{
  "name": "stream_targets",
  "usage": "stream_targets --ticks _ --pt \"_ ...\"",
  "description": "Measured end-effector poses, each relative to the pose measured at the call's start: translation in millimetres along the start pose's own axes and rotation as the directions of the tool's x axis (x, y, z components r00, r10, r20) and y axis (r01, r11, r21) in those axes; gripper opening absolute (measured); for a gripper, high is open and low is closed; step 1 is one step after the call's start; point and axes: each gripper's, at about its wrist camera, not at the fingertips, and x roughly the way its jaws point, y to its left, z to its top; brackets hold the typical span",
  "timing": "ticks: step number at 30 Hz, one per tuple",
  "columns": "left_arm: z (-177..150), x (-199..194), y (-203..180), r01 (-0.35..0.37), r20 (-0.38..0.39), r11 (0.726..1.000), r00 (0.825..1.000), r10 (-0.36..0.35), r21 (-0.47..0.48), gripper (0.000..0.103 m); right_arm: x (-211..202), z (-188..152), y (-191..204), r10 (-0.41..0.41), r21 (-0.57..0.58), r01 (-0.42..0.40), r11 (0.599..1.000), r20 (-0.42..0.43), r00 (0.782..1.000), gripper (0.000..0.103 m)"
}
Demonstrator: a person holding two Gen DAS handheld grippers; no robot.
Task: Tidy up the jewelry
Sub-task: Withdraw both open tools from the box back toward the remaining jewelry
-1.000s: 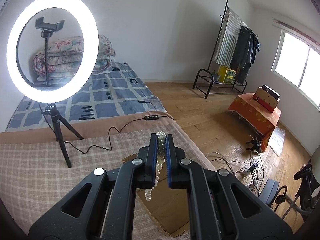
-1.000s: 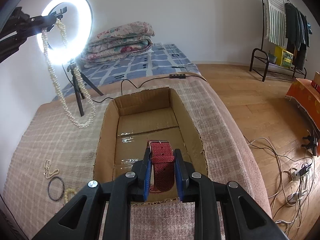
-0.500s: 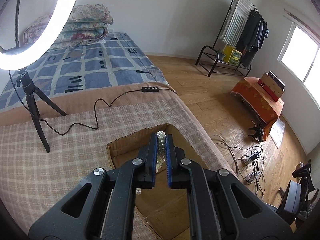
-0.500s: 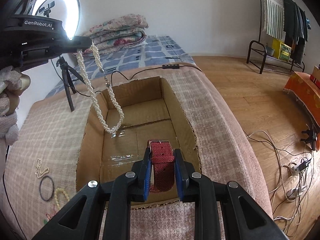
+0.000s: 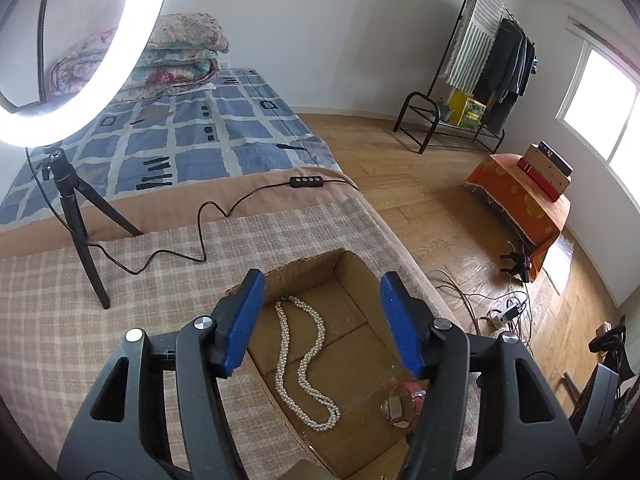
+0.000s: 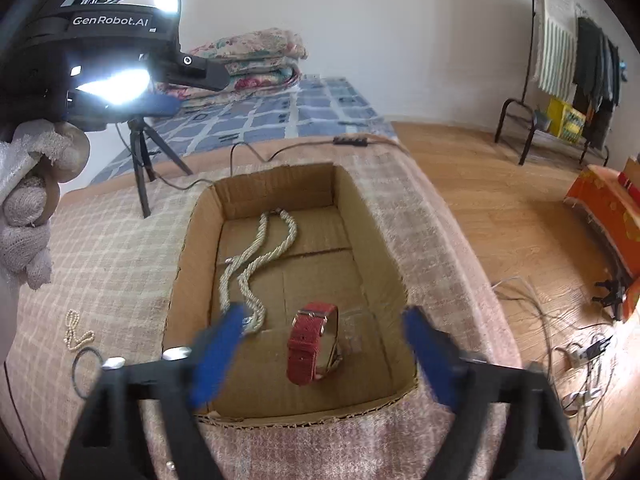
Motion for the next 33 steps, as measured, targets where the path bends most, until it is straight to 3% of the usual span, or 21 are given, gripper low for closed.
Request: stream_targets --ticks 15,33 --pt "-1 -78 16 -0.052 0.073 0.998 0.996 0.049 0.038 0.062 -39 10 30 -0.012 -0.073 0.016 0.997 0.053 0.999 0.1" --pt "-27 -194 97 -0.144 0.158 0.988 0.976 0.151 -0.056 0.062 -75 8 65 0.072 -0.123 -0.058 0.991 0.114 0.991 0.099"
